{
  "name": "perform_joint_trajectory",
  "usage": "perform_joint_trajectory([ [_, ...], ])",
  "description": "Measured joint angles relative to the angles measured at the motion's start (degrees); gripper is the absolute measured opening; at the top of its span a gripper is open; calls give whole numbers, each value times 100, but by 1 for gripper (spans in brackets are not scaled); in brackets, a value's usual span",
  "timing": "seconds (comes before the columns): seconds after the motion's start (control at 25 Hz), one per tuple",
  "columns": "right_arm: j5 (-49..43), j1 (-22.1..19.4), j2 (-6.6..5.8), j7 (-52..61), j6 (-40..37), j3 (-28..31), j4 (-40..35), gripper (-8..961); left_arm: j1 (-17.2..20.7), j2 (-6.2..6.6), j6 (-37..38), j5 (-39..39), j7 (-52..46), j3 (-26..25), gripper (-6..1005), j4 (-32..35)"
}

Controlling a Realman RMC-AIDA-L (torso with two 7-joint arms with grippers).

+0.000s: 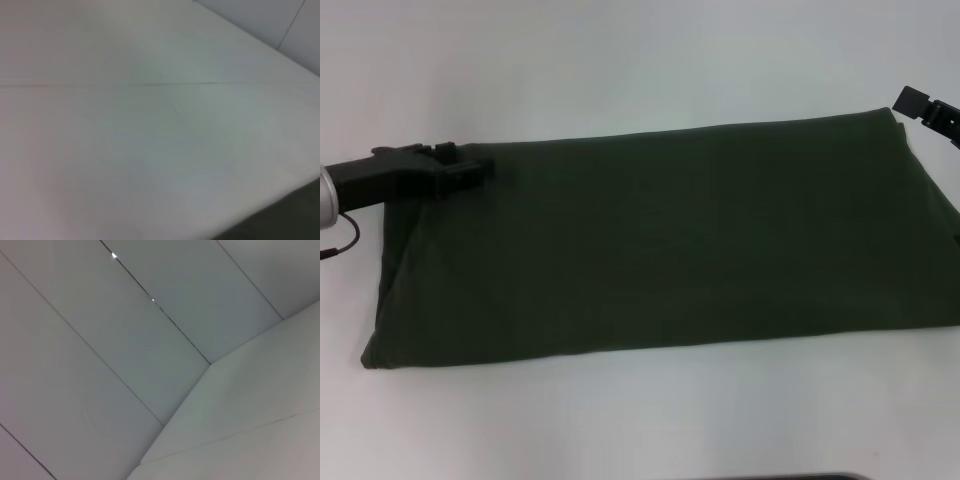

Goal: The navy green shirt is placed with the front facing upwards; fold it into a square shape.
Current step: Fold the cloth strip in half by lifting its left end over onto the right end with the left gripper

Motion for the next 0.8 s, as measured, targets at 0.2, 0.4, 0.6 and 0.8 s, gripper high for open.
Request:
perform_joint_trajectory([
  [0.2, 0, 1, 5, -48, -11, 0, 0, 40, 19, -8, -194, -1, -1, 67, 675, -18],
  [0.4, 0, 4, 9, -94, -16, 2, 0, 40, 62, -7, -99, -50, -3, 14, 675, 66],
  [0.6, -1, 23, 9, -137, -24, 27, 0, 52, 246, 23, 589, -458, -37, -15, 678, 422],
  [0.8, -1, 56, 9, -143, 1, 45, 0, 83, 582, 195, 1179, -744, -419, -14, 681, 770],
])
